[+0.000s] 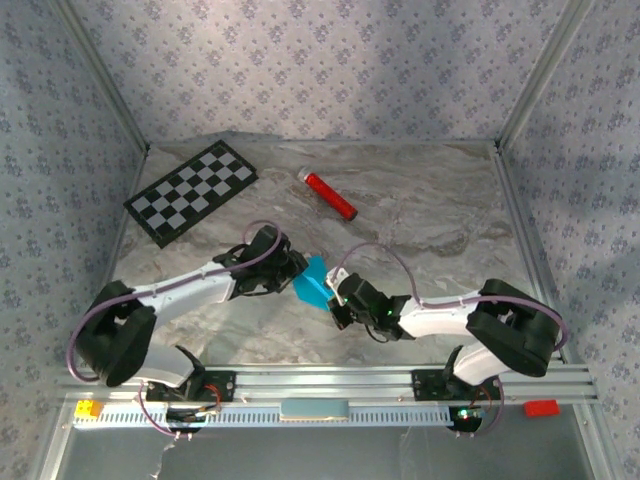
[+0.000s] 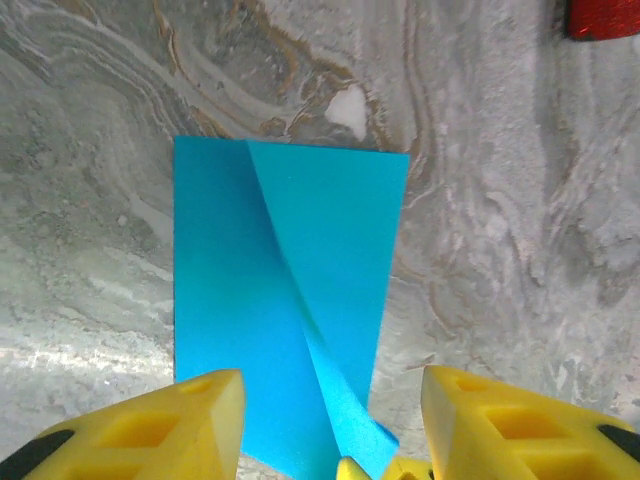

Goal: Fold a paper plane with a square sheet of paper (pick it up from the middle)
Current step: Fourth fold the wing at the center of the table.

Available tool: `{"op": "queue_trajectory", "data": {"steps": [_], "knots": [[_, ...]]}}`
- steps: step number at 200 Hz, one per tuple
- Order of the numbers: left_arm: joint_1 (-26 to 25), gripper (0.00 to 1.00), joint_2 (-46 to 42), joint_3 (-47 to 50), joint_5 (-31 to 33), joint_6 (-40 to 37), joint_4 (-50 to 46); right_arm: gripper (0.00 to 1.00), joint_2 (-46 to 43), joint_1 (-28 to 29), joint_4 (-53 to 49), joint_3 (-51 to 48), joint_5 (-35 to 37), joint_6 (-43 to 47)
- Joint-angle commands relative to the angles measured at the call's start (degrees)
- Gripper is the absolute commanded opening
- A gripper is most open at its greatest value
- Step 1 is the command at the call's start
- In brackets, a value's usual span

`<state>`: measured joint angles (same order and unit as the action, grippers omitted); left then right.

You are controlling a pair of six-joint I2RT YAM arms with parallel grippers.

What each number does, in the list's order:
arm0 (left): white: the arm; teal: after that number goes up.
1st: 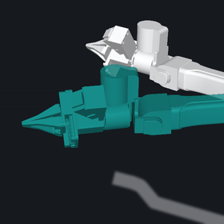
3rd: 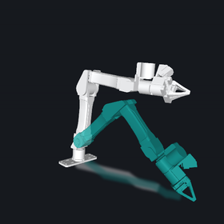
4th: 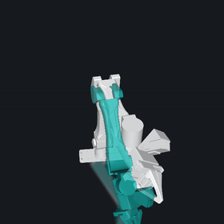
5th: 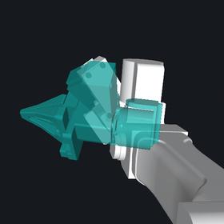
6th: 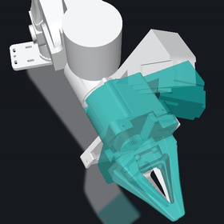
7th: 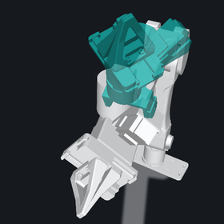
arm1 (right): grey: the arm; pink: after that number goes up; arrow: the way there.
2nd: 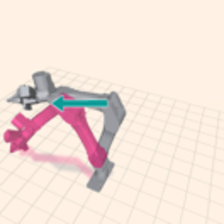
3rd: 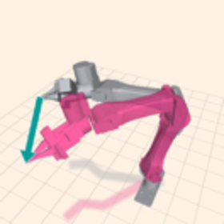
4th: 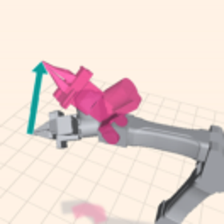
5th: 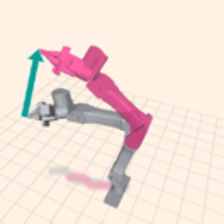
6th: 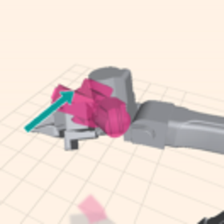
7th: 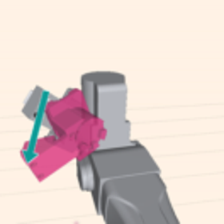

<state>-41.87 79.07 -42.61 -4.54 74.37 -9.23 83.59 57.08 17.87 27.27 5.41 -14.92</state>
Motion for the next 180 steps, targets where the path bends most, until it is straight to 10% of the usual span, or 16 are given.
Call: {"op": "queue_trajectory", "data": {"steps": [1, 180], "knots": [[0.37, 0.5, -3.3, 0.37, 3.03, -0.72, -2.58, 0.0, 0.6, -2.69, 1.96, 0.27, -8.81, -6.18], [-0.18, 0.15, 7.87, 0.09, -3.9, -1.24, 6.39, 0.0, 7.91, -15.12, 13.6, -2.84, -28.08, -26.24]]}}
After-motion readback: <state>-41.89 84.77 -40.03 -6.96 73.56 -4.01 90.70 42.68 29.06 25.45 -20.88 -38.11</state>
